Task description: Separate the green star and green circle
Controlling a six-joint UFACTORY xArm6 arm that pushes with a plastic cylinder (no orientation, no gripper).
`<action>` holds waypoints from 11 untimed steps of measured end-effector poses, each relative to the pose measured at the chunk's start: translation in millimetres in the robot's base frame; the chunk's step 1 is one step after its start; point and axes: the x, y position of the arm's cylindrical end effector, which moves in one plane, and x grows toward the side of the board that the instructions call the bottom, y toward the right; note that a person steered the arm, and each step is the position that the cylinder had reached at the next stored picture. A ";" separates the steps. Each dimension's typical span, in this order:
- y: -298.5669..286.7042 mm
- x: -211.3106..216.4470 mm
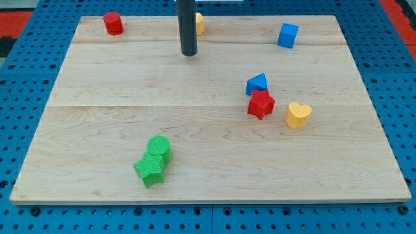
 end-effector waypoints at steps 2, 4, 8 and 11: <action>31.2 101.7; 72.0 179.4; -3.7 271.3; -72.2 236.9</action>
